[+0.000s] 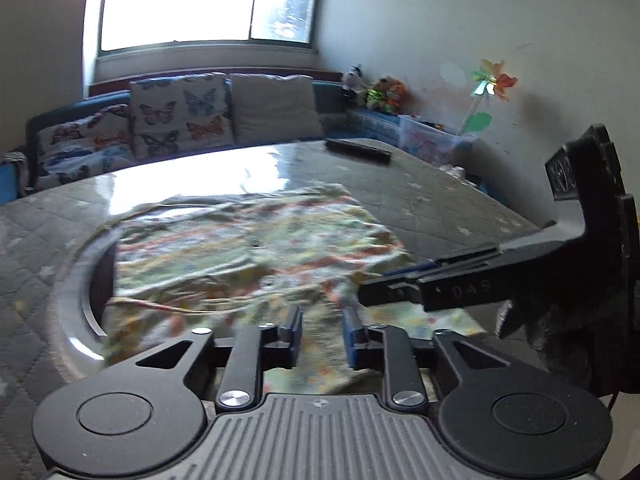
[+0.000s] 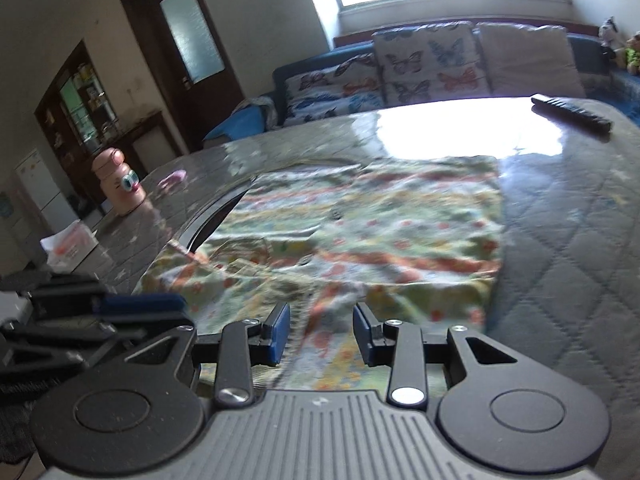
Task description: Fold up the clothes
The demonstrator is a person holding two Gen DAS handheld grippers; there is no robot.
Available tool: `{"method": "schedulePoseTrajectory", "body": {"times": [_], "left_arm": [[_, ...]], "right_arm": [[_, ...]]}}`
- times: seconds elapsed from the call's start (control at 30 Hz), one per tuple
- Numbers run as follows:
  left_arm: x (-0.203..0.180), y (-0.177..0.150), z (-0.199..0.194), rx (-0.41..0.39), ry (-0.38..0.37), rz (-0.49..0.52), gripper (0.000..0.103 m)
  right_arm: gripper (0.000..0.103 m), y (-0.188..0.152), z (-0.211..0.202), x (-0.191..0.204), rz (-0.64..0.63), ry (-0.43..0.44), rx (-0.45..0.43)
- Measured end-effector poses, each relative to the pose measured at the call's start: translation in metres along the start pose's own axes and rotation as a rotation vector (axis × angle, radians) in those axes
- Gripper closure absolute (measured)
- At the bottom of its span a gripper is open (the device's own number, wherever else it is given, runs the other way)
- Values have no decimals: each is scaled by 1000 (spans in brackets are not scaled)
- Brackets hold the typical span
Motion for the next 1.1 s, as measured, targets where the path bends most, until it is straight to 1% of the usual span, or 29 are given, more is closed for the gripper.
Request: {"method": "schedulePoseTrajectory", "body": {"times": [0.13,0.23,0.3,0.37,0.43,0.53,0.67,0.8,0.87,1.0,1.03,1.1], "left_arm": [[42,-1,-10,-10,104,-60,73],[68,-3,-18,-20,162,-100,72],[80,-4,-21,-24,194,-116,70],[88,-6,-23,-25,220,-128,69],[94,-7,-23,-22,235,-136,69],[97,-8,-20,-14,243,-140,68],[94,-14,-12,9,236,-126,69],[91,-23,1,45,242,-100,69],[91,-28,7,70,254,-85,70],[96,-33,17,124,279,-70,70],[97,-32,17,126,280,-72,73],[98,-25,15,110,278,-76,74]], "right_arm": [[69,-6,21,12,-11,10,51],[74,-9,29,17,-20,-2,67],[91,-8,29,20,-26,-12,65],[95,-7,26,21,-29,-15,58],[96,-4,20,23,-33,-19,41],[96,7,0,26,-35,-19,-13],[96,22,-34,22,-48,-66,-96],[96,20,-38,7,-24,-116,-85],[96,10,-30,-2,-2,-141,-49],[96,8,-26,-4,-3,-141,-49],[96,10,-27,-3,-8,-136,-59],[96,14,-29,0,-24,-129,-74]]}}
Point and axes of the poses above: each gripper's, at about its wrist camera, not at the fingertips, and z roughly the way its jaws point, x to its left, y to its top, the point moved 7 cm from there along z, roughly the way its jaws point
